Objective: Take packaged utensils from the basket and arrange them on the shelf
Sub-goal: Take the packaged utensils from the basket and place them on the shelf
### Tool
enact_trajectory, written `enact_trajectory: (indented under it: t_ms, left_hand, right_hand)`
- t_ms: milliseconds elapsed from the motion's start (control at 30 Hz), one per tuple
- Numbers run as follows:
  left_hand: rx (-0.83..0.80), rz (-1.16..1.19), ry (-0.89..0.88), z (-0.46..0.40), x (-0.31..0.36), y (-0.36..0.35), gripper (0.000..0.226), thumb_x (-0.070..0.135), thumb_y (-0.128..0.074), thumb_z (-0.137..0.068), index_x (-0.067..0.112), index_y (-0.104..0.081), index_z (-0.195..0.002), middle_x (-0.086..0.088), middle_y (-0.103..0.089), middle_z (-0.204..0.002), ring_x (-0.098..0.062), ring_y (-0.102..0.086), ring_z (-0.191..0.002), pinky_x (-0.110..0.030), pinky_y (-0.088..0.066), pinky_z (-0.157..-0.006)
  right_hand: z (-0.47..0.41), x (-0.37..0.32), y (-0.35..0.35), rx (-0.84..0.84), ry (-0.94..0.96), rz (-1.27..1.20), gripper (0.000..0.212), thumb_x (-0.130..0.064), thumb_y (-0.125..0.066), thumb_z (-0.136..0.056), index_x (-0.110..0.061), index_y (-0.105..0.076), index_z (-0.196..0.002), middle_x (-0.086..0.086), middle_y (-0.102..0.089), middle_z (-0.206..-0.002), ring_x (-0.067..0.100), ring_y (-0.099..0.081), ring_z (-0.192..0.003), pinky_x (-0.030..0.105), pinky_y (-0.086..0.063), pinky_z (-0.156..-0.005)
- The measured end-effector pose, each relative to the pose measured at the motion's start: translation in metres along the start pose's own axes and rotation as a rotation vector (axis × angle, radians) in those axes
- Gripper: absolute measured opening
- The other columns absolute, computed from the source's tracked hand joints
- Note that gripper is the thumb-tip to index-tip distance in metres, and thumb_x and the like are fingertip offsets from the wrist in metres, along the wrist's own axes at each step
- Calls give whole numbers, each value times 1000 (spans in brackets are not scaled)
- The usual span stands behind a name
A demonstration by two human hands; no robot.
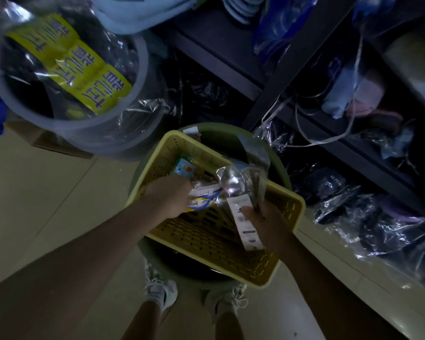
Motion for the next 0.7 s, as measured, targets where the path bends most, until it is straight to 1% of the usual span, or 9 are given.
enact_trajectory:
  t_ms: [67,133,167,233,333,400,500,600,700]
  left_hand:
    - [2,178,29,20,-6,11,22,27,-49,-91,15,-61,-105,-2,-49,-85,-31,-57,-89,-40,-46,-79]
    - [29,369,31,48,-9,34,9,33,-56,-87,30,-60,-80,10,-50,-71,-17,-51,-73,-30,-42,-68]
    - [36,485,36,63,-8,50,16,33,-59,-85,34,-57,-69,13,-53,-59,-7,-50,-65,-24,-41,-61]
    - [67,760,16,100,9,91,28,25,-61,-85,31,-57,-59,19,-56,-45,4,-49,-46,-8,-35,-47]
    - [188,1050,-48,153,42,157,31,9,-57,-87,18,-51,-57,10,-49,-32,4,-42,-31,-9,-31,-39]
    - [233,1114,-129,183,66,190,29,11,-52,-90,14,-51,-61,8,-51,-34,4,-42,-33,-11,-32,-41]
    - [247,1160,-235,219,98,229,21,20,-50,-92,2,-58,-86,11,-57,-45,2,-50,-46,-15,-41,-49]
    - [222,1225,-372,255,137,266,15,21,-50,-92,21,-62,-100,12,-71,-72,-7,-67,-74,-21,-52,-70]
    - [229,1242,-537,291,173,306,17,26,-45,-93,38,-58,-94,19,-68,-89,10,-63,-84,-9,-49,-71]
  right_hand:
    - [19,-13,13,15,-22,-133,11,-16,-52,-93,-22,-56,-85,4,-67,-83,25,-66,-78,43,-56,-75]
    - [43,-32,29,62,-23,-287,17,-10,-54,-91,-22,-61,-81,-2,-70,-74,21,-68,-75,38,-57,-70]
    - [55,-43,36,88,-23,-341,16,-9,-55,-90,-20,-64,-82,-2,-71,-73,19,-68,-73,38,-57,-70]
    - [85,-69,48,106,-16,-402,13,-10,-58,-89,-17,-67,-82,5,-70,-77,25,-67,-76,44,-53,-76]
    - [136,-118,57,110,30,-500,26,-11,-58,-89,-16,-71,-66,2,-69,-64,18,-65,-60,36,-52,-66]
    - [175,-155,60,112,108,-562,32,-11,-59,-88,-18,-72,-60,-4,-67,-56,11,-62,-53,25,-49,-57]
    - [235,-212,69,134,253,-693,12,-23,-69,-77,-13,-68,-72,9,-63,-66,23,-59,-64,28,-46,-62]
    - [287,-250,86,246,383,-730,13,-16,-65,-84,-3,-65,-85,11,-68,-71,24,-64,-63,32,-52,-62]
    - [332,-276,109,433,442,-685,30,-25,-70,-77,0,-63,-91,21,-66,-82,31,-63,-71,50,-52,-70]
Point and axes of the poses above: each hand's wrist, its own z-axis away from the middle knuckle, its own y-axis out of the back of the hand, x = y × z, the point moved 4 cm from there along -z, towards the middle knuckle
